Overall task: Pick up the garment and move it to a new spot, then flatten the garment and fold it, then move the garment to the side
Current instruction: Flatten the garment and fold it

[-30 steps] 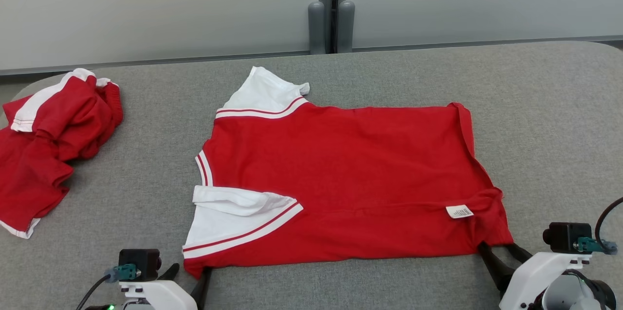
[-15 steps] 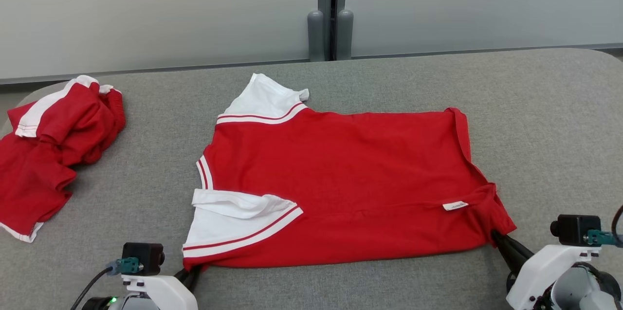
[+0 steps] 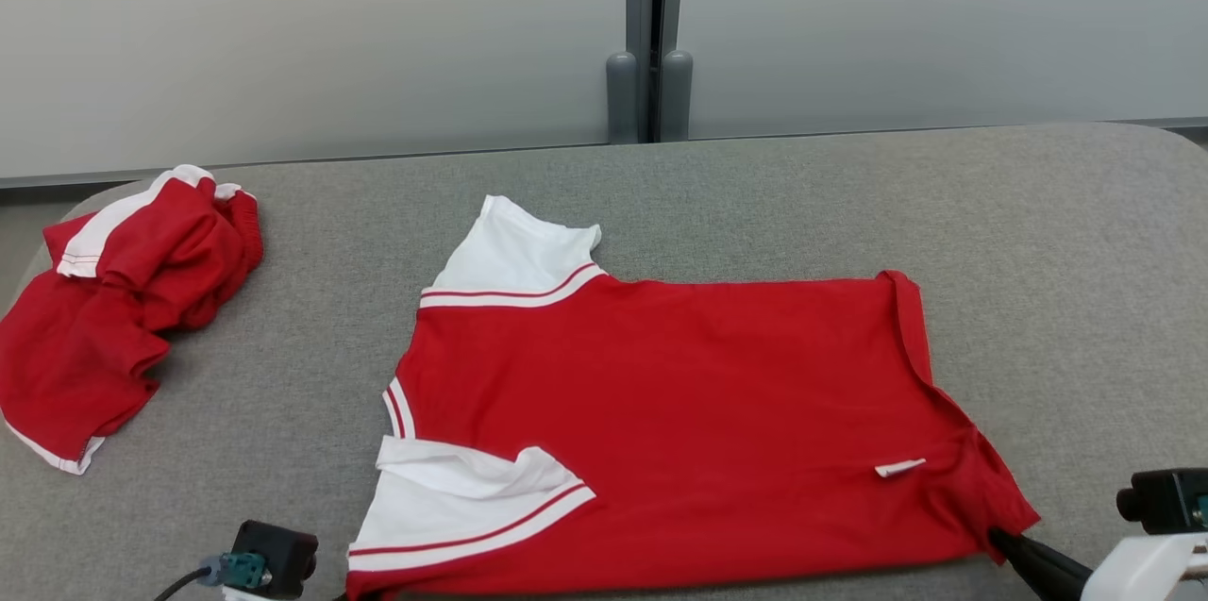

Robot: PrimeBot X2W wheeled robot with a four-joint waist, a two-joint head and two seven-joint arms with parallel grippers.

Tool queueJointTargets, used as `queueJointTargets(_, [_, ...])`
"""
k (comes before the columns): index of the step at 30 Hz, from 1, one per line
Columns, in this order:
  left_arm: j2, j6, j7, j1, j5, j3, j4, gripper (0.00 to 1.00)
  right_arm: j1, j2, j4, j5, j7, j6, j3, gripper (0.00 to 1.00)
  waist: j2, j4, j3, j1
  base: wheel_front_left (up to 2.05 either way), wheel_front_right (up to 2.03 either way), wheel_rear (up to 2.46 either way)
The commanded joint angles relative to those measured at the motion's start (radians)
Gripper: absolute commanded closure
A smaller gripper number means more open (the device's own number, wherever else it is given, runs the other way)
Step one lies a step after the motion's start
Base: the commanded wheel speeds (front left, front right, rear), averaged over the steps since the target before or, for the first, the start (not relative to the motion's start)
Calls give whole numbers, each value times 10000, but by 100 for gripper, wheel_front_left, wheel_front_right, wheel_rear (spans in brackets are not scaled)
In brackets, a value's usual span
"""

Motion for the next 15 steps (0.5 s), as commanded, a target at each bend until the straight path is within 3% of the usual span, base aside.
queueJointTargets(1, [153, 105, 45, 104, -25, 28, -56, 100, 179, -95, -56, 53, 93, 2, -110, 100, 0, 6, -11, 0, 0, 0, 0])
queueJointTargets(7, [793, 627, 632, 679, -218, -93, -1328, 100, 1431, -127, -1287, -53, 924, 2, -1034, 100, 0, 27, -37, 0, 0, 0, 0])
queueJointTargets(13, [1015, 850, 991, 929, -401, -167, -1889, 100, 2287, 305, -2116, -390, 2029, 2, -1893, 100, 0, 4, 18, 0, 0, 0, 0])
queueJointTargets(14, [1006, 884, 960, 931, -411, -136, -1908, 93, 2365, 424, -2213, -471, 2202, 2, -2027, 97, 0, -2, 36, 0, 0, 0, 0])
queueJointTargets(15, [1003, 915, 1007, 945, -447, -130, -1900, 62, 2440, 540, -2329, -576, 2356, 2, -2147, 74, 0, -8, 52, 0, 0, 0, 0])
